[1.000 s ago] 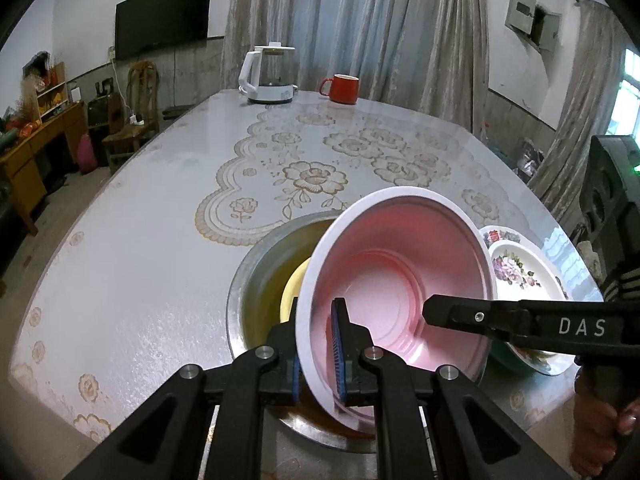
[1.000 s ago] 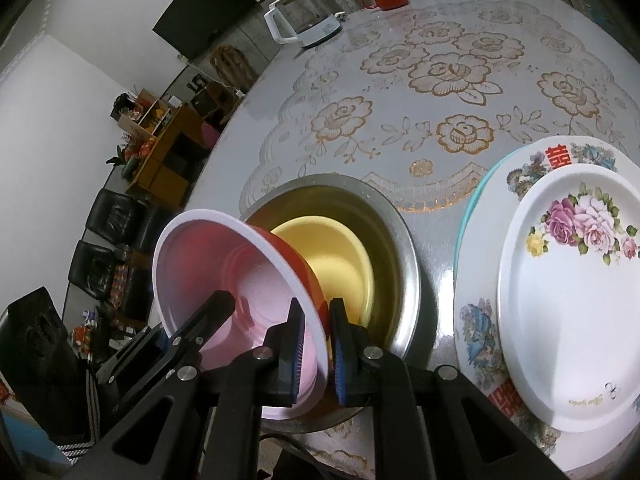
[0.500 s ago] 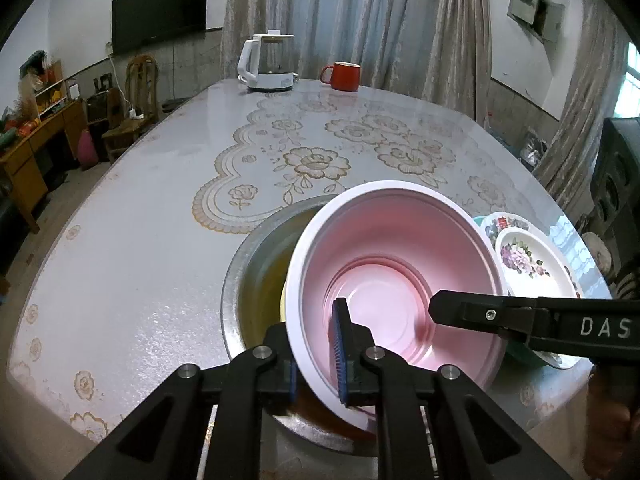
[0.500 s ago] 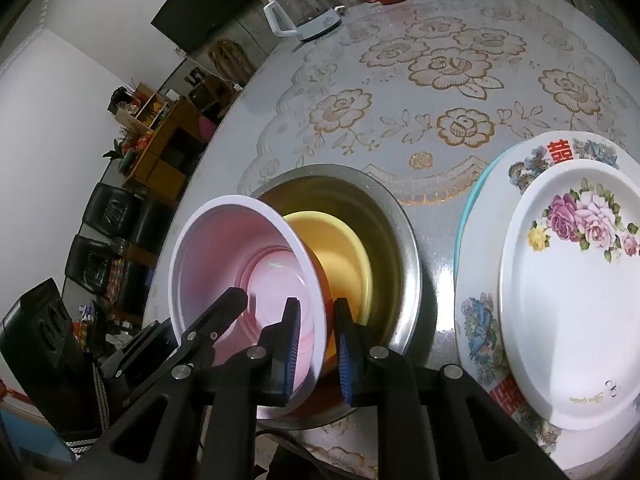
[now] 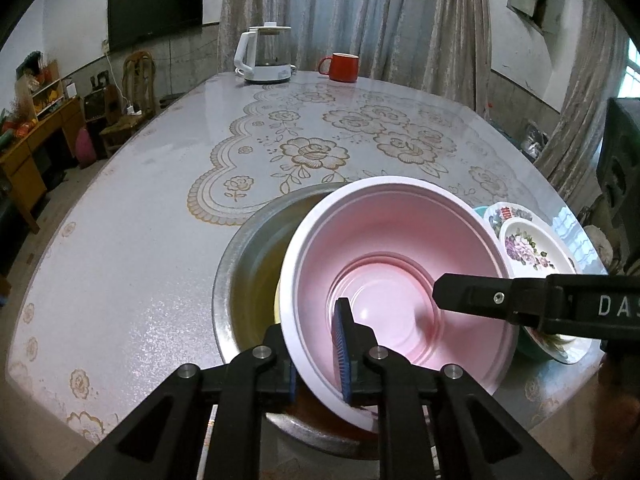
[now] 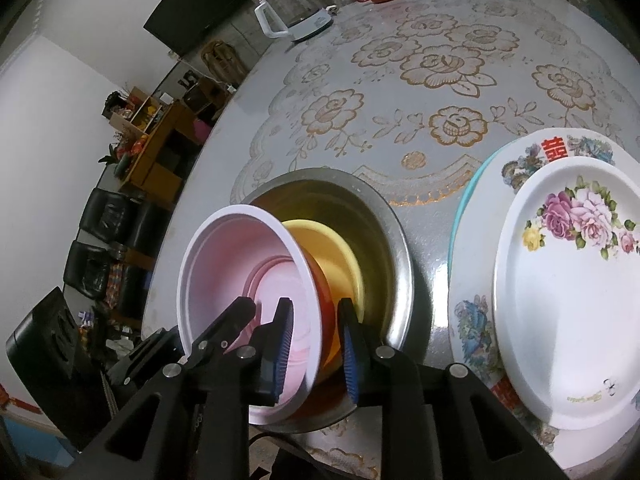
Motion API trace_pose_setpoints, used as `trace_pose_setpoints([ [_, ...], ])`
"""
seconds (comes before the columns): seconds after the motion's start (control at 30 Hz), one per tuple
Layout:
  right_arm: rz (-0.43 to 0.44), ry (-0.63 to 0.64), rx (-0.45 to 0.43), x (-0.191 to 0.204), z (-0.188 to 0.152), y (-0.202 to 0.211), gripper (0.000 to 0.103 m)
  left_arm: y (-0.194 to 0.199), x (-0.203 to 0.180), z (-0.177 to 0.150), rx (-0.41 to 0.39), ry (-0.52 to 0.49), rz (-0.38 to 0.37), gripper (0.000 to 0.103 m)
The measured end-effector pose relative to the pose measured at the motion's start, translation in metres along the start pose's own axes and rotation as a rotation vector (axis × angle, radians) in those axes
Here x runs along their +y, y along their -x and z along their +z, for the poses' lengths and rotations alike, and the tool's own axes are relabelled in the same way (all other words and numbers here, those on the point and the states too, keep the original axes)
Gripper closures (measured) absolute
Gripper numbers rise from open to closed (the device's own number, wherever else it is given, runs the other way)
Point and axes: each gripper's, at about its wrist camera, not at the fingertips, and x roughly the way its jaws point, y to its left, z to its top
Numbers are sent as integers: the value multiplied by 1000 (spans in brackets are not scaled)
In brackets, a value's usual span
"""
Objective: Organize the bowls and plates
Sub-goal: 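Lower the pink-and-red bowl into the yellow bowl and open the left gripper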
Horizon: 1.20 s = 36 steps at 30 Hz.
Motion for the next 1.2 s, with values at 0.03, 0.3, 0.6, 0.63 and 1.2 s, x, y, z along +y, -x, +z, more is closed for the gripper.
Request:
trace_pose_setpoints([
  [0.03, -2, 2, -1, 1, 0, 0, 81, 0, 0, 0, 1, 1, -1, 87],
  [0.3, 1, -15, -7, -1, 1, 3, 77, -4, 2, 4, 11, -3, -11, 85],
  [0.6, -67, 57, -53, 2, 3, 6, 83, -4, 5, 14, 15, 3, -42, 49],
  [0.63, -68, 57, -55, 1, 4, 5, 83, -2, 6, 15, 12, 4, -42, 49],
  [1.2, -53, 36, -54, -3, 4, 6, 81, -9, 2, 21, -27, -20, -46, 68],
])
